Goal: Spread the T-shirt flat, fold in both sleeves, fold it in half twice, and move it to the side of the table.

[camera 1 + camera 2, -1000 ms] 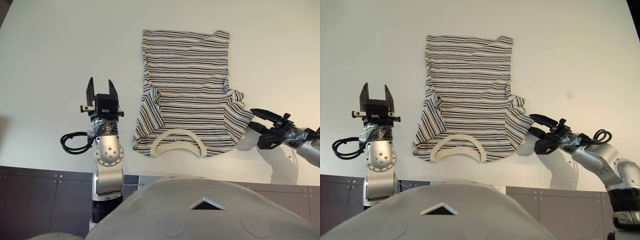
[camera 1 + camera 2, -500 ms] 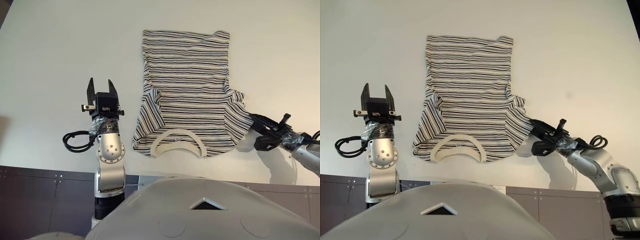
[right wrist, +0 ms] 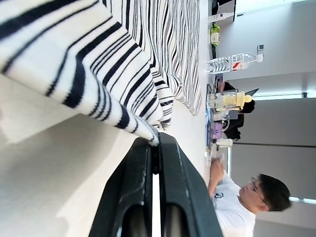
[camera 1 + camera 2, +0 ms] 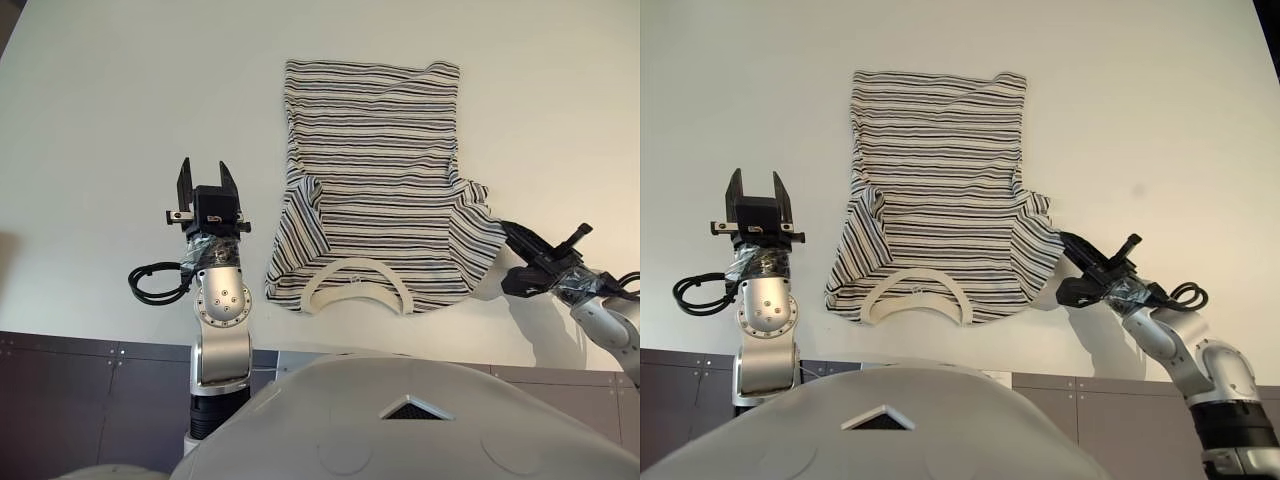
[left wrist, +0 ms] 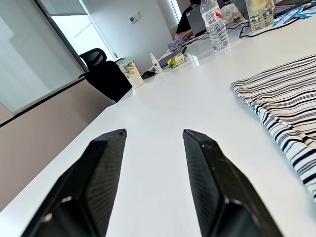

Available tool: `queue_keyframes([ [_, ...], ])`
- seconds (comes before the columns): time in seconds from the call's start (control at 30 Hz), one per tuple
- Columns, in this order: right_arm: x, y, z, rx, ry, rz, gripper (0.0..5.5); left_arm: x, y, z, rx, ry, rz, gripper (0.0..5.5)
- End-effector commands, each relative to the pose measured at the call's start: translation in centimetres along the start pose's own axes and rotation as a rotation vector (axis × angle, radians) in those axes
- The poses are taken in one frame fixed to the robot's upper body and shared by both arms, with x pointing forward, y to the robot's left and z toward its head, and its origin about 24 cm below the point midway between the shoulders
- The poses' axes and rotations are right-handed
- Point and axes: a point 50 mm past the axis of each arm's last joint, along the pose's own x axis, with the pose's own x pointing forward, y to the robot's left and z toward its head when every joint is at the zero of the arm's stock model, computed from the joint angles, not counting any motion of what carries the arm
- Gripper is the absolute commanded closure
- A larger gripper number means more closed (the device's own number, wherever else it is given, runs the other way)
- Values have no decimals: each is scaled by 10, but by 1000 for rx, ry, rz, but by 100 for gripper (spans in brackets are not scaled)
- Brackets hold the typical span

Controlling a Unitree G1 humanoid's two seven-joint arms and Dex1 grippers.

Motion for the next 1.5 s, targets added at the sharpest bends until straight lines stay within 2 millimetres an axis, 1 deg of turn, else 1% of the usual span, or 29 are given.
queue_keyframes([
  [0.03, -1, -15, 6, 0, -9, -141, 537, -1, -1, -6, -2, 25, -16, 337],
  [0.13, 4, -18, 17, 12, -57, -176, 537, 2, -2, -10, 10, 33, -41, 337],
  [0.23, 10, -19, 33, 20, -143, -193, 537, 5, -3, -13, 17, 36, -59, 337],
  [0.37, 25, -21, 50, 58, -215, -213, 537, 5, -3, -16, 24, 41, -83, 337],
  [0.5, 43, -13, 73, 127, -258, -205, 537, 9, 2, -15, 56, 19, -138, 337],
  [0.57, 47, -8, 83, 153, -263, -190, 537, 11, 7, -15, 77, 15, -166, 337],
  [0.67, 52, 4, 92, 188, -244, -145, 537, 11, 10, -14, 96, 9, -208, 337],
  [0.7, 52, 8, 92, 184, -232, -129, 537, 11, 11, -14, 101, 9, -221, 337],
  [0.73, 52, 9, 92, 181, -223, -124, 518, 10, 12, -15, 104, 12, -228, 337],
  [0.83, 52, -5, 87, 156, -228, -163, 467, 7, 16, -19, 129, 19, -238, 337],
  [0.9, 48, -15, 84, 142, -243, -185, 435, 6, 22, -21, 187, -8, -281, 337],
  [0.93, 43, -20, 79, 136, -252, -189, 414, 3, 27, -24, 261, -38, -338, 337],
  [1.0, 26, -27, 61, 102, -256, -158, 382, -6, 45, -37, 455, -95, -510, 337],
  [1.03, 17, -27, 47, 80, -248, -103, 359, -11, 56, -44, 576, -124, -615, 337],
  [1.1, -7, -16, 25, 41, -246, 64, 328, -21, 78, -60, 811, -182, -874, 337],
  [1.13, -19, -10, 19, 36, -262, 167, 323, -22, 87, -65, 872, -192, -975, 320],
  [1.17, -26, -6, 16, 36, -286, 232, 323, -22, 91, -67, 892, -197, -1042, 306],
  [1.23, -29, 1, 18, 33, -349, 377, 323, -19, 87, -68, 905, -234, -1140, 273],
  [1.3, -22, 5, 23, 31, -396, 495, 323, -8, 78, -66, 944, -313, -1185, 242],
  [1.33, -14, 4, 27, 25, -416, 515, 323, -5, 73, -64, 952, -344, -1207, 223],
  [1.37, -5, 3, 30, 17, -436, 520, 323, -7, 65, -64, 938, -364, -1250, 220],
  [1.43, 8, -1, 34, 16, -456, 505, 323, -17, 53, -63, 904, -392, -1348, 215],
  [1.5, 14, -2, 36, 19, -466, 507, 323, -29, 44, -62, 871, -411, -1430, 215],
])
